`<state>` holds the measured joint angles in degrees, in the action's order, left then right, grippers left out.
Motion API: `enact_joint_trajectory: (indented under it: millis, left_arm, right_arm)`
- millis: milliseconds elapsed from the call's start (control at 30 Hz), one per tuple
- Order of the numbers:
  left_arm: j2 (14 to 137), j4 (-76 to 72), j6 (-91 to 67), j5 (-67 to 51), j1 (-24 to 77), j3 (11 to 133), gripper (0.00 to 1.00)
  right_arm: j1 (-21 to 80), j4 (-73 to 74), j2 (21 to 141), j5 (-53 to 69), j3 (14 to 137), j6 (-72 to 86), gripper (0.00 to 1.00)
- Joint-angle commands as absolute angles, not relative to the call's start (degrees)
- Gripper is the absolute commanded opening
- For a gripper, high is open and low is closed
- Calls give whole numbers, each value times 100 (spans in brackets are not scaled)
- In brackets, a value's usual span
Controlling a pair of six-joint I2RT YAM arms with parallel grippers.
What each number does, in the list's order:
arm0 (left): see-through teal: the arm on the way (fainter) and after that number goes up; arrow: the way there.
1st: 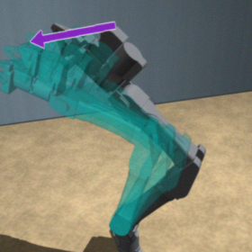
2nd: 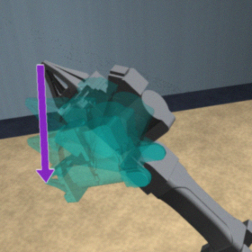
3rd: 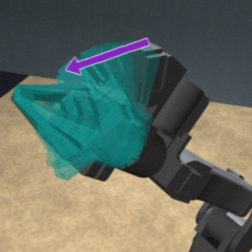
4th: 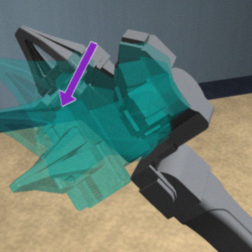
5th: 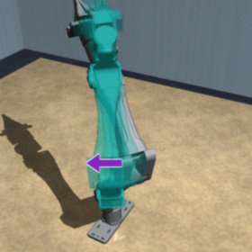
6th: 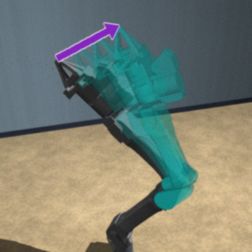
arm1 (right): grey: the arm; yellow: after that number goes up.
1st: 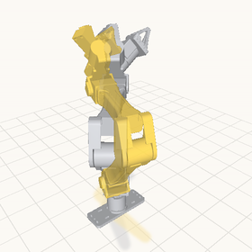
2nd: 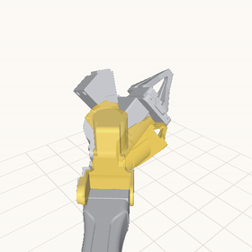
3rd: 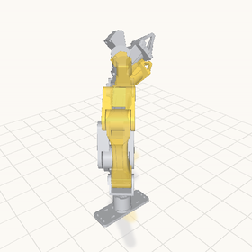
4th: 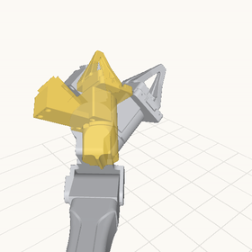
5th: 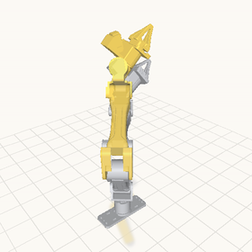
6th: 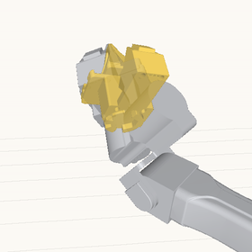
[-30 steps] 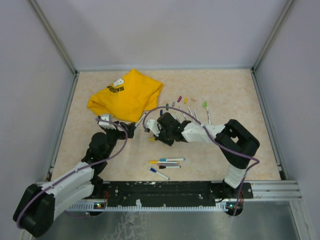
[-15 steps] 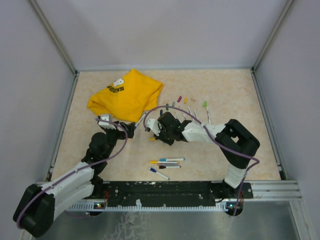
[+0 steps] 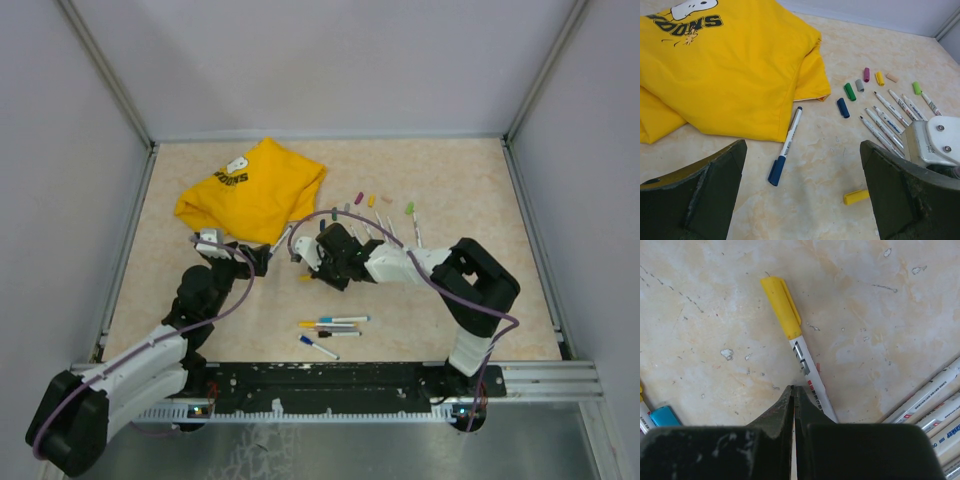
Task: Open the pen caps
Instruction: Move the pen to the center of the board.
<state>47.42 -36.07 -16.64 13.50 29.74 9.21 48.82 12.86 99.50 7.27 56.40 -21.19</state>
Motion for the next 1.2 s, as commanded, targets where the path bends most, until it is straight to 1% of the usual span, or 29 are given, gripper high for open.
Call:
enact_joint_trajectory:
  millis: [0, 300, 533, 567, 667, 800, 1000, 1167]
  left_arm:
    - [4606, -3643, -1807, 1278, 2951, 888, 100]
    - [4516, -3551, -2676, 468, 2949, 851, 99]
    - [4410, -3452, -2779, 342, 2944, 824, 98]
    - [4392, -3441, -2779, 343, 2949, 819, 98]
    - [4380, -3390, -2742, 349, 2944, 800, 98]
    - [4376, -3287, -2605, 410, 2946, 807, 99]
    - [4403, -3216, -2356, 513, 2947, 844, 100]
    - [4620, -3357, -2298, 425, 2944, 858, 100]
  right_arm:
    - [4782, 1300, 9891, 751, 5871, -2059, 0]
    - [4661, 1161, 9551, 1049, 5761, -2050, 0]
    - [4615, 1260, 9228, 1636, 5687, -2311, 0]
    - [4602, 1268, 9200, 1661, 5691, -2338, 3]
    - [4458, 1327, 9117, 1898, 5687, -2417, 22]
    - [4151, 1545, 8983, 2444, 5736, -2606, 42]
    - [3910, 1901, 8990, 3006, 5898, -3042, 55]
    - [3902, 2110, 9032, 3158, 6084, -3581, 57]
